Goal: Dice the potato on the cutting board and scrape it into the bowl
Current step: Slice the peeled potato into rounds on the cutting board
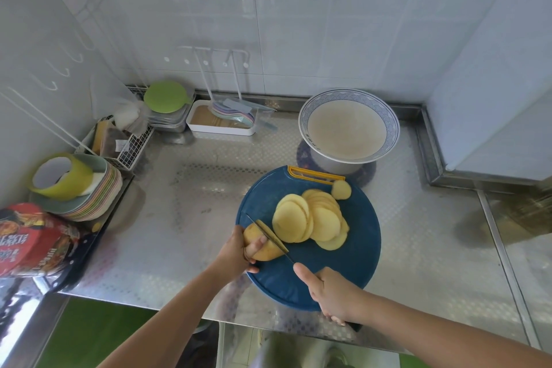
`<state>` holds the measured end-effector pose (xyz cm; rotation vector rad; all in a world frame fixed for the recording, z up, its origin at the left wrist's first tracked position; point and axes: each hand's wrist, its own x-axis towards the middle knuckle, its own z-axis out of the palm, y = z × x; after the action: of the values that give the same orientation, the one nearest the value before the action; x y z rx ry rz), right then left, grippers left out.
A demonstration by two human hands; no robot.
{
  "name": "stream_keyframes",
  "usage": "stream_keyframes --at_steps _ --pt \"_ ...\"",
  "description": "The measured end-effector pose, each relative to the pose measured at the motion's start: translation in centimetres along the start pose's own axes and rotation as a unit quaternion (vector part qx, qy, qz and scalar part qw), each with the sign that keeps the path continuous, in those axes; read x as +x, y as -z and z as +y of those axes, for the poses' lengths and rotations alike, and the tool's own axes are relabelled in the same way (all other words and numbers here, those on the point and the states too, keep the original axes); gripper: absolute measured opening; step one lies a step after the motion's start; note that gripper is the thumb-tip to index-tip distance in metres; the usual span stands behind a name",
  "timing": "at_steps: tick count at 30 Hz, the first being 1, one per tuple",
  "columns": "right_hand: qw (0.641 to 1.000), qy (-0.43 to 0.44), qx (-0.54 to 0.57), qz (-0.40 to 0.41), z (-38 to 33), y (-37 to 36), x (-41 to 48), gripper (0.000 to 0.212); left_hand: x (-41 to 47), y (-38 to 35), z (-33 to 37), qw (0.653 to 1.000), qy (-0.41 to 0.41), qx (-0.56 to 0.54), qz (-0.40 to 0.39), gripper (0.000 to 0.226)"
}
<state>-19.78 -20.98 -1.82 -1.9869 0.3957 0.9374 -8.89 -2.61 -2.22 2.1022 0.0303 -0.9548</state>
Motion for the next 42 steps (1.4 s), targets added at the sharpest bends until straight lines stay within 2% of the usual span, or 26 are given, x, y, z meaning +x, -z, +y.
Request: stream_keyframes --at_steps 6,12,15,19,23,27,30,35,42 --pt "0.998 -0.056 0.008 -0.009 -1.4 -0.1 0.9 0.07 0.3 0.1 -0.2 0.999 -0.018 0.04 0.004 0.06" --pt "0.997 -0.071 0.028 0.0 -2.2 -0.5 1.9 0.068 0.3 0.1 -0.4 1.0 -0.026 0.015 0.0 0.053" --pt "0.997 -0.068 0.045 0.014 -2.0 -0.9 1.9 0.069 0.3 0.2 -0.3 1.0 -0.019 -0.009 -0.006 0.045" --pt "0.997 -0.045 0.057 0.021 -2.0 -1.3 1.5 0.066 0.5 0.3 -0.5 0.999 -0.036 0.024 0.001 0.05" --pt "0.996 -0.026 0.083 0.029 -2.0 -1.6 1.0 0.065 0.4 0.2 -0.6 0.999 -0.036 0.011 -0.002 0.05" --pt "0.996 -0.011 0.085 0.037 -1.7 -1.6 1.0 0.066 0.6 0.2 -1.0 0.999 -0.045 -0.007 0.005 0.039" --pt "0.997 0.005 0.061 0.048 -1.0 -1.9 1.2 0.066 0.5 0.1 -0.7 0.999 -0.036 0.026 -0.009 0.049" --pt "0.996 0.024 0.026 0.082 -0.2 -2.1 1.5 0.065 1.0 0.4 -0.9 0.999 -0.019 0.028 -0.017 0.043" --pt "0.996 0.019 0.029 0.077 0.0 -2.1 2.1 0.065 1.3 0.6 -0.5 0.999 -0.02 0.025 -0.015 0.04"
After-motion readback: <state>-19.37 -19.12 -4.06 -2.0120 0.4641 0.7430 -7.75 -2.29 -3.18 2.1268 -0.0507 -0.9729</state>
